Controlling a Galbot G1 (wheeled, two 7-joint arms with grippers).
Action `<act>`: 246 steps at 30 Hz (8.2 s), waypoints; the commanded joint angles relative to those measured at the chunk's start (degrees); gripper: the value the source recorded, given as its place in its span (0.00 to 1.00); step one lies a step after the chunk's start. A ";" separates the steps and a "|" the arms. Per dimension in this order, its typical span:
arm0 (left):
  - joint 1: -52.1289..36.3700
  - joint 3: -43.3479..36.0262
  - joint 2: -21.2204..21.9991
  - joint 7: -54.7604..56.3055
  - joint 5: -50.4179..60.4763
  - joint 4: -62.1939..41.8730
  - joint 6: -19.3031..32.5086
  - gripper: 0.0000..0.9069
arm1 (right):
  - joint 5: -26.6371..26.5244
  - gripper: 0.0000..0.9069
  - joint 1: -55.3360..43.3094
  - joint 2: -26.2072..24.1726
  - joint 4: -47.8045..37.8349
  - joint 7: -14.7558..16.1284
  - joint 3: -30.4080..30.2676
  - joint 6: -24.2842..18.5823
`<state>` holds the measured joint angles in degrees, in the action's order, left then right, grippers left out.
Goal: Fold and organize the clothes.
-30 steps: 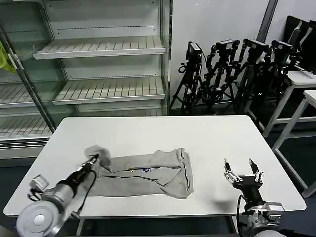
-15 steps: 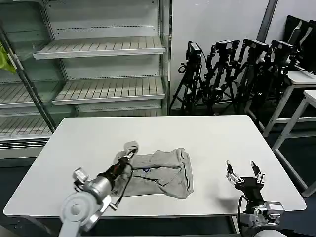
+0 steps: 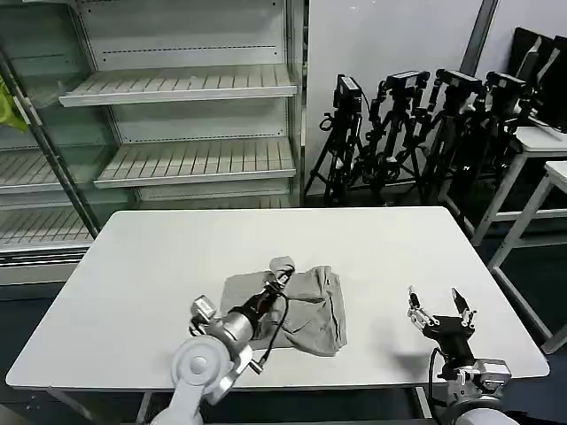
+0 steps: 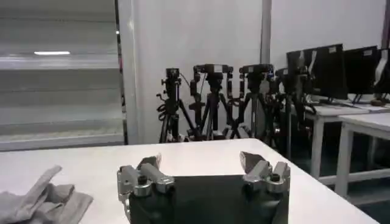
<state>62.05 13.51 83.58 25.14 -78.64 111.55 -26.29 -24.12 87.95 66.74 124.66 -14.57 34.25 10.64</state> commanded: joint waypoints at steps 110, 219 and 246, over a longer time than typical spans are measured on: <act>11.66 29.88 -26.51 -9.63 -3.57 3.32 -6.79 0.08 | -1.75 1.00 -0.88 -1.60 4.72 -0.11 -1.74 1.45; 31.77 14.80 -6.13 -21.51 70.44 22.33 16.70 1.00 | 17.48 1.00 0.59 3.92 5.97 -2.27 -6.79 -1.10; 33.12 14.75 -6.12 -21.78 70.70 23.95 16.67 1.00 | 17.23 1.00 2.77 3.37 9.26 -1.35 -6.27 0.62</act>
<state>94.82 28.10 77.44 3.40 -8.14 135.21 -9.71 -6.94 90.26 70.11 133.07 -15.97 27.88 10.93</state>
